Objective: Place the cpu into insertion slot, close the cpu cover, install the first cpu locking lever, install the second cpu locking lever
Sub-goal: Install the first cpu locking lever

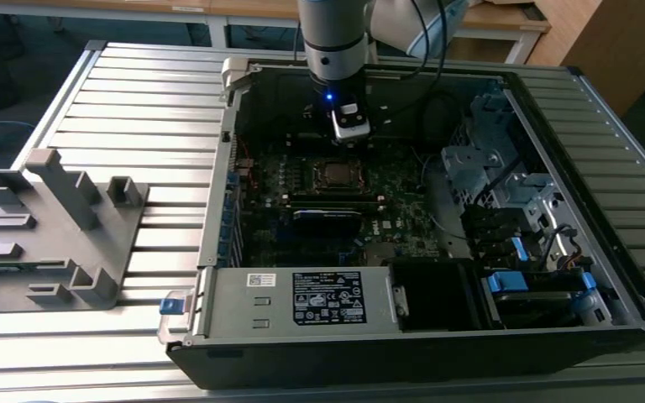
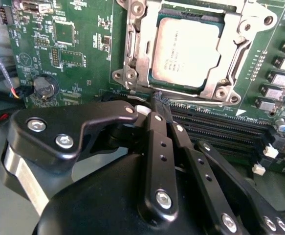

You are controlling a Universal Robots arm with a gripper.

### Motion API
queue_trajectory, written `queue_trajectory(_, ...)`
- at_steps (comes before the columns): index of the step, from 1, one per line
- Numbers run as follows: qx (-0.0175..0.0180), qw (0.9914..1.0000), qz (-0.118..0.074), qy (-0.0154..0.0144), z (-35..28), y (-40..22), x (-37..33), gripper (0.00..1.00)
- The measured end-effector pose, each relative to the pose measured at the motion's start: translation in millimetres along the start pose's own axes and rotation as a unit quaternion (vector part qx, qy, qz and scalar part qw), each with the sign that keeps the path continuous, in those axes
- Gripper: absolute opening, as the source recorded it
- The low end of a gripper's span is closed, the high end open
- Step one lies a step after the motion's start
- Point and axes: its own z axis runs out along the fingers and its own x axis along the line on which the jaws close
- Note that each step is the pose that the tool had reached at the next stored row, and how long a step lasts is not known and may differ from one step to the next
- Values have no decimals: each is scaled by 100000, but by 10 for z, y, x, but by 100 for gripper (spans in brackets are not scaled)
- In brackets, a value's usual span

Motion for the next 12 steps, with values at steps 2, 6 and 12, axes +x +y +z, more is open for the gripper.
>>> queue_trajectory(2,-21,100000,8,-26,-5,0,3,11)
queue_trajectory(6,1,100000,33,-39,4,5,17,11)
queue_trajectory(12,6,100000,97,-46,16,38,33,11)
